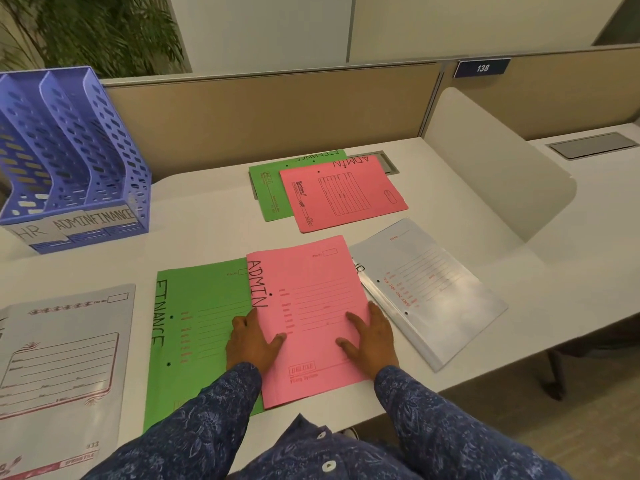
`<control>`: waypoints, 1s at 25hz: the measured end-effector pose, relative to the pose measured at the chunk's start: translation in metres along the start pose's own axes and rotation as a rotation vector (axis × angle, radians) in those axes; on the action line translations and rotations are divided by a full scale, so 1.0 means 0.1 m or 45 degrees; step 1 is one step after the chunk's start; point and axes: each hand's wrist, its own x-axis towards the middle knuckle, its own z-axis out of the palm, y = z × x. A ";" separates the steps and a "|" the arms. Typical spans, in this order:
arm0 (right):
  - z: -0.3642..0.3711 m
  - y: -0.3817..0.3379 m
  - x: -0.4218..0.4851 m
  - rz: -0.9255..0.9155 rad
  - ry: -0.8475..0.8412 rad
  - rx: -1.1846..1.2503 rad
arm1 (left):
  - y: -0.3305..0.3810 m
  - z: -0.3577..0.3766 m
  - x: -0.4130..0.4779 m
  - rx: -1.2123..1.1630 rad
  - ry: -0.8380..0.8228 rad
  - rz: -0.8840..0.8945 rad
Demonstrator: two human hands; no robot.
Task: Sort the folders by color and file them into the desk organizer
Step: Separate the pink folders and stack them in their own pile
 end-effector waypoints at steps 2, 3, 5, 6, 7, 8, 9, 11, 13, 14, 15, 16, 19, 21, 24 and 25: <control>0.04 0.03 -0.05 0.037 -0.024 0.043 | 0.00 0.01 -0.03 0.005 -0.002 -0.017; 0.04 0.04 -0.05 0.031 -0.034 0.061 | -0.01 0.02 -0.05 0.011 0.003 -0.021; 0.02 0.06 -0.06 0.021 -0.038 0.090 | -0.01 0.03 -0.09 0.017 0.011 -0.023; 0.01 0.07 -0.07 0.016 -0.036 0.097 | -0.01 0.04 -0.10 0.016 0.015 -0.022; 0.00 0.08 -0.07 0.010 -0.040 0.099 | -0.01 0.04 -0.11 0.014 0.019 -0.023; 0.00 0.08 -0.07 0.007 -0.047 0.102 | -0.01 0.05 -0.13 0.012 0.024 -0.025; -0.01 0.08 -0.08 0.005 -0.055 0.113 | -0.01 0.06 -0.14 0.010 0.029 -0.027; -0.04 0.08 -0.08 0.004 -0.067 0.157 | -0.03 0.07 -0.16 0.002 0.038 -0.031; -0.08 0.08 -0.08 0.005 -0.081 0.212 | -0.04 0.07 -0.17 -0.025 0.043 -0.038; -0.10 0.08 -0.08 0.005 -0.091 0.242 | -0.04 0.08 -0.18 -0.043 0.048 -0.042; -0.12 0.09 -0.08 0.006 -0.101 0.272 | -0.04 0.08 -0.19 -0.063 0.053 -0.047; -0.14 0.10 -0.08 0.004 -0.114 0.300 | -0.04 0.08 -0.19 -0.087 0.061 -0.055; -0.18 0.12 -0.08 -0.007 -0.146 0.363 | -0.03 0.09 -0.23 -0.155 0.084 -0.087; -0.19 0.12 -0.08 -0.018 -0.155 0.370 | -0.04 0.08 -0.26 -0.151 0.096 -0.100; -0.16 0.09 -0.09 -0.045 -0.165 0.348 | -0.09 0.06 -0.29 -0.134 0.122 -0.124; -0.14 0.08 -0.09 -0.062 -0.164 0.333 | -0.10 0.05 -0.29 -0.118 0.129 -0.130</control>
